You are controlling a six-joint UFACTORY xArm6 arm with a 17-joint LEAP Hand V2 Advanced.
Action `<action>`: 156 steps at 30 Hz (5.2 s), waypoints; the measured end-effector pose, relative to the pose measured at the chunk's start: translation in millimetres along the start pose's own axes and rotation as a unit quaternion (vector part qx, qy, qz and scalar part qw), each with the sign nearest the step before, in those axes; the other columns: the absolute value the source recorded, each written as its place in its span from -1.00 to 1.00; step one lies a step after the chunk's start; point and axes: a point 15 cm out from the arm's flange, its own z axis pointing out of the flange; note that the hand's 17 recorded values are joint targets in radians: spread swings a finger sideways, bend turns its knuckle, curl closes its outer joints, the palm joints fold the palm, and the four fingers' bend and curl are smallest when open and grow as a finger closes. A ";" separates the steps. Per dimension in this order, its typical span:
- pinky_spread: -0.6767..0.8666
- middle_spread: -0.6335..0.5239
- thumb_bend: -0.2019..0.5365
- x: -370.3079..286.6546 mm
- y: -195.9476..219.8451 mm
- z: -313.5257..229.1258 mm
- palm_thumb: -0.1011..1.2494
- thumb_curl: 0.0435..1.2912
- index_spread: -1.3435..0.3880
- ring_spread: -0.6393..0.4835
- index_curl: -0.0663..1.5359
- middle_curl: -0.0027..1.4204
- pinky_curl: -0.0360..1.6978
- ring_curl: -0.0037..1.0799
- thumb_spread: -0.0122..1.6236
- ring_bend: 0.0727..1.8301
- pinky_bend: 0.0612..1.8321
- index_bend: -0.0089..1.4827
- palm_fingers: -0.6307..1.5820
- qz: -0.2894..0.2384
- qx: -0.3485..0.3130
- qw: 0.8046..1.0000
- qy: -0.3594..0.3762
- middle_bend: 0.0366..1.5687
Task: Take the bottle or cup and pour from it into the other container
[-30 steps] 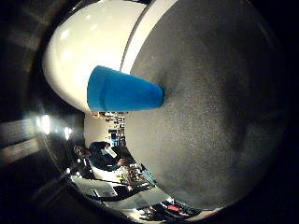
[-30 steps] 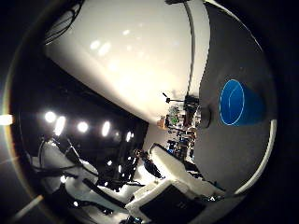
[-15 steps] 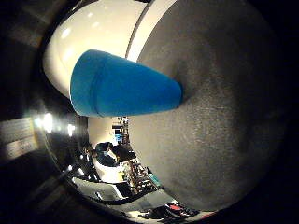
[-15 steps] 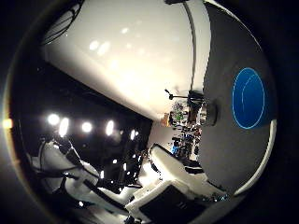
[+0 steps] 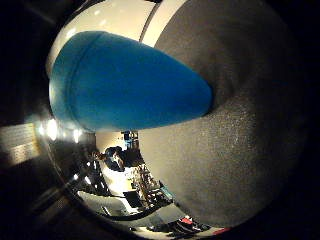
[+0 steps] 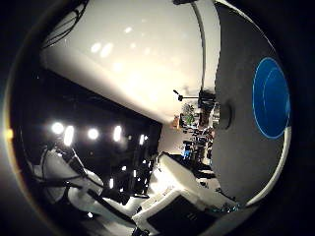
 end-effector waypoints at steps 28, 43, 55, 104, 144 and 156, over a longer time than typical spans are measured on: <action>0.43 0.32 -0.52 7.2 -0.8 20.0 0.07 -0.57 0.12 0.46 -0.63 -0.53 -0.64 -0.54 0.27 -0.51 -0.38 -0.80 -0.33 0.004 -0.014 1.000 0.003 -0.66; 0.00 0.04 -0.51 9.1 -0.9 33.6 0.10 -0.56 0.20 -0.01 -0.76 -0.41 -0.62 -0.31 0.29 0.20 -0.04 -0.92 0.07 0.008 -0.029 1.000 -0.002 -0.21; -0.49 -0.16 -0.51 5.0 -0.9 32.6 0.16 -0.51 0.25 -0.21 -0.90 -0.03 -0.27 0.08 0.30 0.77 0.70 -0.86 0.22 0.007 -0.029 1.000 -0.005 0.77; -0.38 -0.27 -0.51 -172.0 -26.9 102.3 0.66 0.20 0.26 -0.29 -0.57 0.18 0.18 0.41 -0.15 0.89 0.78 -0.78 -0.01 -0.089 -0.108 0.987 0.082 0.91; -0.36 -0.28 -0.52 -243.8 -19.6 433.7 0.59 0.27 0.24 -0.29 -0.60 0.23 0.18 0.43 -0.15 0.90 0.83 -0.79 -0.02 -0.205 -0.227 0.863 0.402 0.93; -0.37 -0.26 -0.52 -216.0 -22.3 478.5 0.60 0.27 0.22 -0.27 -0.63 0.19 0.10 0.38 -0.21 0.88 0.84 -0.80 0.06 -0.337 -0.239 0.756 0.508 0.89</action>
